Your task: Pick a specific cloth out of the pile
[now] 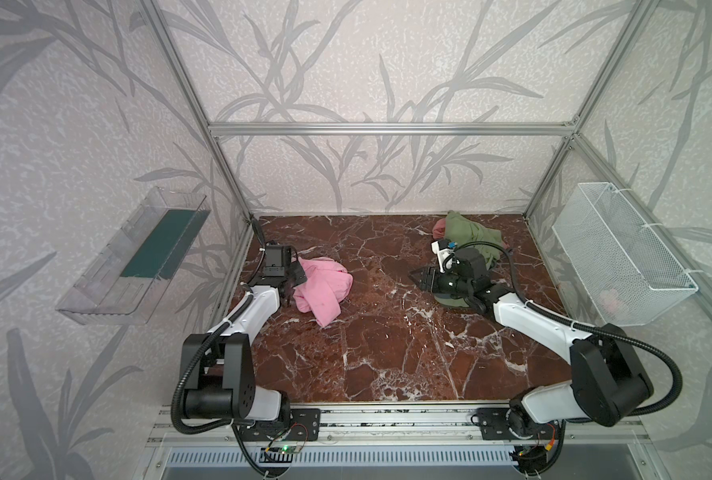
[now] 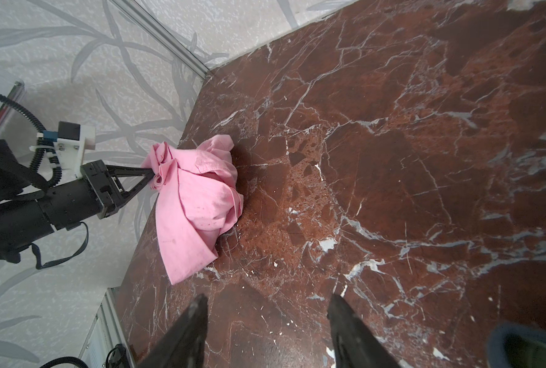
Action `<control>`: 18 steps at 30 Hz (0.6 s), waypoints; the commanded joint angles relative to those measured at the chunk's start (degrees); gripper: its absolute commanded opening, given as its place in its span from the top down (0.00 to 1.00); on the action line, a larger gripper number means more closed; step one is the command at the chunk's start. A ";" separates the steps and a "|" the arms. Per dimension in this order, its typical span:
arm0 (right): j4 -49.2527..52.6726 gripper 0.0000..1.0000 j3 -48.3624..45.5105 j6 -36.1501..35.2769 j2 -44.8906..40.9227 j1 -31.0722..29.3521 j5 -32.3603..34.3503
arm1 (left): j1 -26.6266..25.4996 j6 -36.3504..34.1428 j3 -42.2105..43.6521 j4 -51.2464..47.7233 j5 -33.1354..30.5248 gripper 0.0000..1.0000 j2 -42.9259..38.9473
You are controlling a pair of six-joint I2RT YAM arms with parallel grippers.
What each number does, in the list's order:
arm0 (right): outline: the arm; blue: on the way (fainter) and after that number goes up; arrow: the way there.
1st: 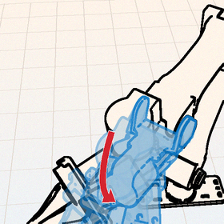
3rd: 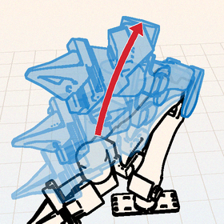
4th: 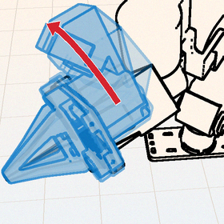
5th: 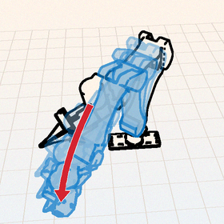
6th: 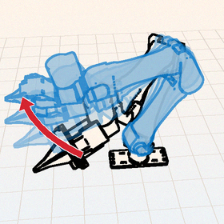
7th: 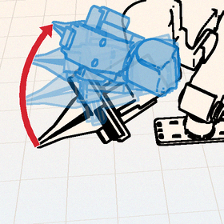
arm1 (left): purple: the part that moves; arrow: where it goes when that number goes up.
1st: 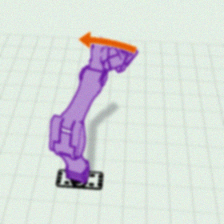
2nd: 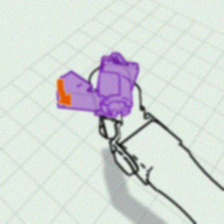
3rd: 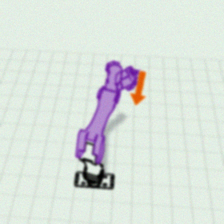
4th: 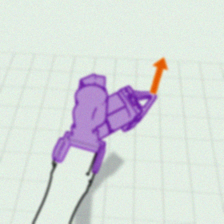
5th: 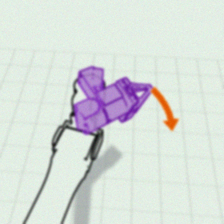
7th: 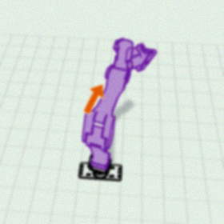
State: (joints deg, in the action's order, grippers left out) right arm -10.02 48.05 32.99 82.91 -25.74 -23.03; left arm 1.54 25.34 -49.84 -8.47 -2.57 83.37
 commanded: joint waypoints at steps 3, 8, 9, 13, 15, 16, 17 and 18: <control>-0.04 0.40 1.93 -0.12 0.80 0.38 -0.14 | 2.12 2.16 0.69 3.62 1.55 1.00 4.02; 0.61 0.39 2.17 -0.38 0.85 0.38 0.04 | 2.65 4.27 -0.47 1.66 0.32 0.76 7.00; 0.84 0.40 2.22 -0.49 0.85 0.34 0.13 | 2.68 4.19 -0.57 1.15 0.49 0.74 7.00; 1.41 0.40 2.57 -0.47 0.58 0.51 0.09 | 2.68 4.31 0.81 1.76 1.45 0.63 4.62; 1.33 0.40 2.57 -0.73 0.45 0.54 0.16 | 2.63 4.60 2.16 2.31 1.41 0.61 2.54; 1.24 0.39 2.57 -0.74 0.55 0.63 0.34 | 2.67 5.25 3.06 2.54 1.10 0.59 1.13; 1.23 0.39 2.69 -0.74 0.73 0.62 0.35 | 2.67 5.14 4.03 3.15 1.30 0.57 -0.55; 1.32 0.39 2.83 -0.57 0.88 0.64 0.27 | 2.67 5.31 4.80 3.56 1.54 0.56 -2.12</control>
State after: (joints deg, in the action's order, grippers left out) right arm -8.78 48.97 32.93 83.35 -25.43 -22.98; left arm 3.88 29.56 -46.83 -6.11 -1.15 85.69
